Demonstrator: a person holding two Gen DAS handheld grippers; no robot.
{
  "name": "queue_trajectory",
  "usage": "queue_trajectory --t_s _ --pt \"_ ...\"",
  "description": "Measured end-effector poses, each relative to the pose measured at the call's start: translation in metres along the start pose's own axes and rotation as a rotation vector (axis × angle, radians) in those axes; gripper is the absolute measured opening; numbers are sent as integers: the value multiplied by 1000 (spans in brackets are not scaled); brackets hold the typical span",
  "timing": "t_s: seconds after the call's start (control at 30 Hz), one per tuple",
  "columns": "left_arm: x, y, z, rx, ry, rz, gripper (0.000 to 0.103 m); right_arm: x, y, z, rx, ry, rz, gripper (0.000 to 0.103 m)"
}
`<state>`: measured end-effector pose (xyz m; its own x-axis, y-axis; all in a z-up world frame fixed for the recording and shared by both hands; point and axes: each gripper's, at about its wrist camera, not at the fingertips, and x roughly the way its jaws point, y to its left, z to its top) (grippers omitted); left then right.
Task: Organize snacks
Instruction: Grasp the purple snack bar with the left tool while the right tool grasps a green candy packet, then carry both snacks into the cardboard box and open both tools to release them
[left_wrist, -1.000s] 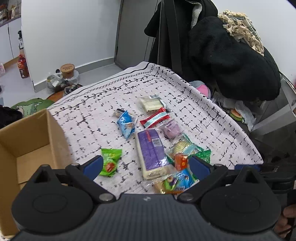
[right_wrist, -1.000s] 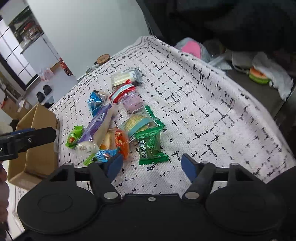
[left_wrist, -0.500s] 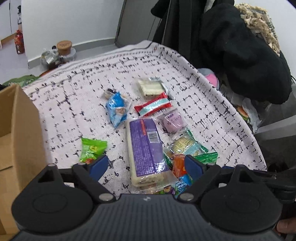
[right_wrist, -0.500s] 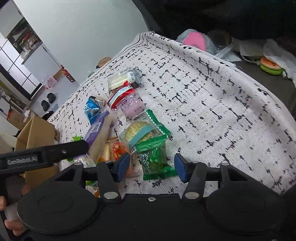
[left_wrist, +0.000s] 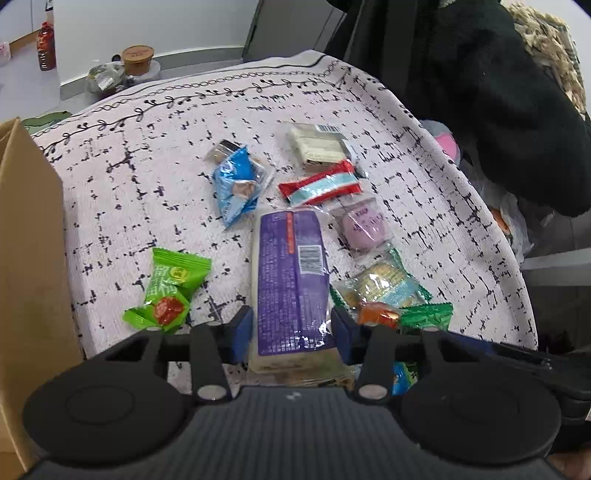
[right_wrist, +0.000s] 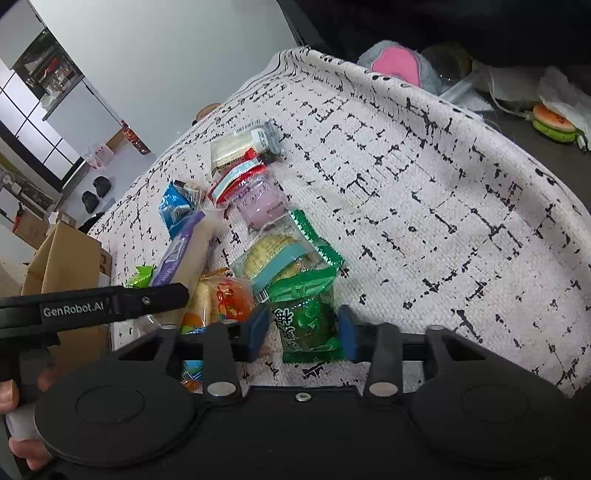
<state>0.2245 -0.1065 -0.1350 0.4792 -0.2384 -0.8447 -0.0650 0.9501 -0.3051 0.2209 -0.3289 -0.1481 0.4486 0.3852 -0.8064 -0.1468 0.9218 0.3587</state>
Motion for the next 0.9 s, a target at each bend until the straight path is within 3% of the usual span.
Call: queue_trajectory --t_s 0.07,0.17,0.33,0.47,0.73,0.77,0.9 --pt "-3 2 0 -13 -5 1 37 0 1 0 0 4 4 26" --pt "-9 4 0 -14 -19 2 32 -7 2 -2 -3 -34 -2 25" --pt "-22 6 -3 -21 -43 -10 27 -15 5 -3 -8 -59 10 25" --pt "-32 7 -5 -22 -62 -31 15 -23 6 -4 -9 -84 16 25" --pt "-48 14 -10 -33 -99 -41 12 -33 15 -7 -22 -116 18 25" --pt "-50 14 -10 -34 -107 -43 3 -35 15 -7 -21 -122 17 25" --pt "-64 17 -10 -36 -144 -52 0 -42 18 -5 -20 -142 26 25"
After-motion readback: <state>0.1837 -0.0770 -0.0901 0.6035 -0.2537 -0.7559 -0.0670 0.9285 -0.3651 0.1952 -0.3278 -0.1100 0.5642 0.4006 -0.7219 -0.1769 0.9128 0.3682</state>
